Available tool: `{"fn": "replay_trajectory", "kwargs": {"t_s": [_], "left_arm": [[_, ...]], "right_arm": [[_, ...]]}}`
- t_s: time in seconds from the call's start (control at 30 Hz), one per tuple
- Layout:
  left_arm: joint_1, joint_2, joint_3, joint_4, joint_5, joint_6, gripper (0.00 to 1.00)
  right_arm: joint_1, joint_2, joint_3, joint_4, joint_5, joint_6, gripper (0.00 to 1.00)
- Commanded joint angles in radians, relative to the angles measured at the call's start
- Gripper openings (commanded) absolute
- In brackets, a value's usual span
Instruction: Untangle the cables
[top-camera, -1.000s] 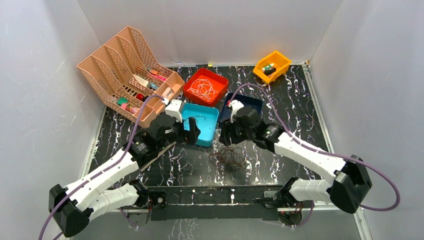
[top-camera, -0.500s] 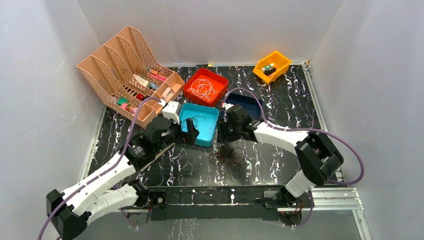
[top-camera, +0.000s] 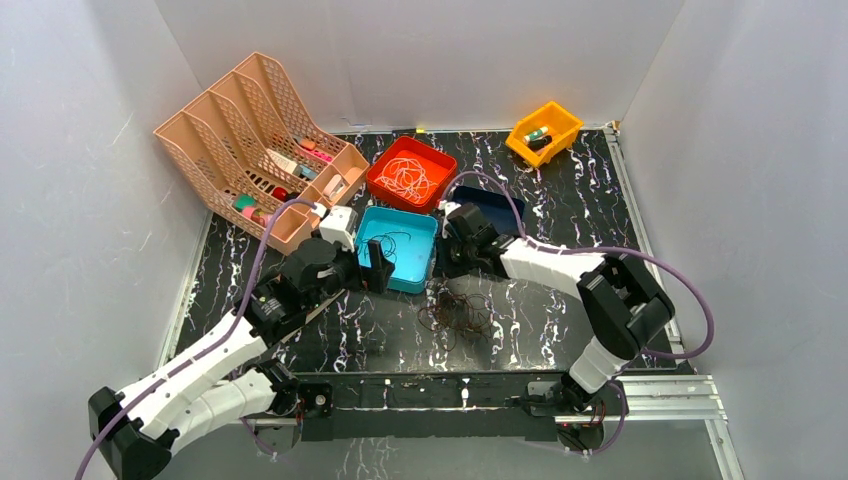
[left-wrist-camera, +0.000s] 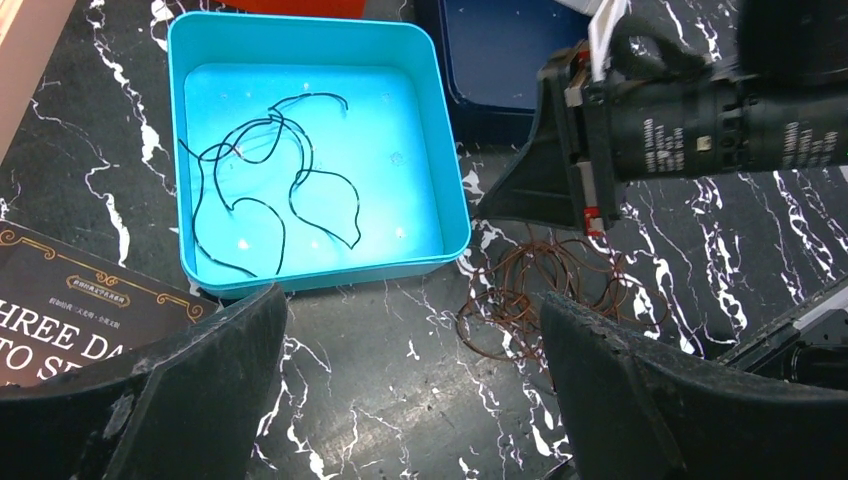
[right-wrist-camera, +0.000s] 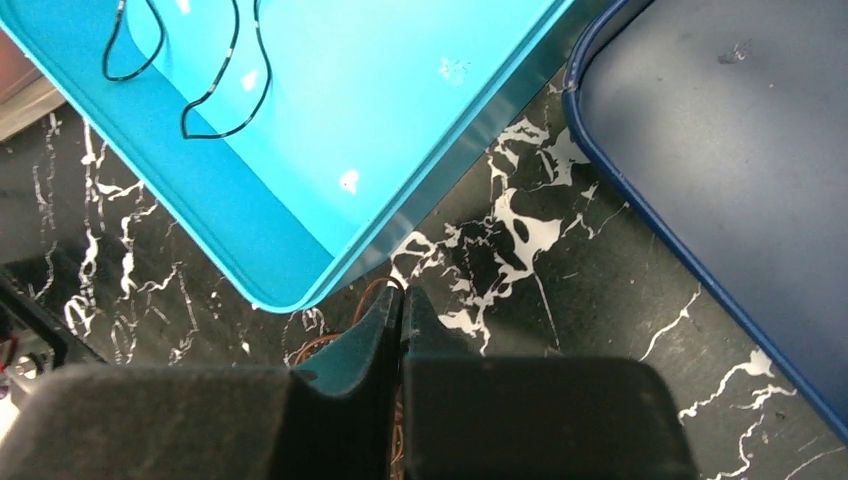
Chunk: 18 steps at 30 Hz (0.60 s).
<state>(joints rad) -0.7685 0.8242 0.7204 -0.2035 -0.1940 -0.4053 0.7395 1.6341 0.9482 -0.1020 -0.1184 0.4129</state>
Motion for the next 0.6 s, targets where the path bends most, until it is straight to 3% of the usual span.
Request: {"fn": "replay_trajectory", "kwargs": {"t_s": [0.0,0.23,0.43,0.57], "left_arm": [[0.003,-0.032,-0.028,0.032,0.001,-0.003,0.96],[0.003,-0.023,-0.111,0.263,0.134,0.051,0.97],[-0.003,0.044,-0.201,0.628,0.265,0.096,0.98],[-0.041,0.095,-0.260,0.869,0.261,0.137,0.98]], "right_arm": [[-0.003,-0.104,0.033,-0.013,-0.001,-0.027,0.04],[-0.004,-0.347,0.021,-0.113,0.038,-0.064,0.00],[-0.003,-0.523,0.064,-0.191,0.126,-0.033,0.00],[-0.004,-0.609,0.099,-0.193,0.197,0.016,0.00]]}}
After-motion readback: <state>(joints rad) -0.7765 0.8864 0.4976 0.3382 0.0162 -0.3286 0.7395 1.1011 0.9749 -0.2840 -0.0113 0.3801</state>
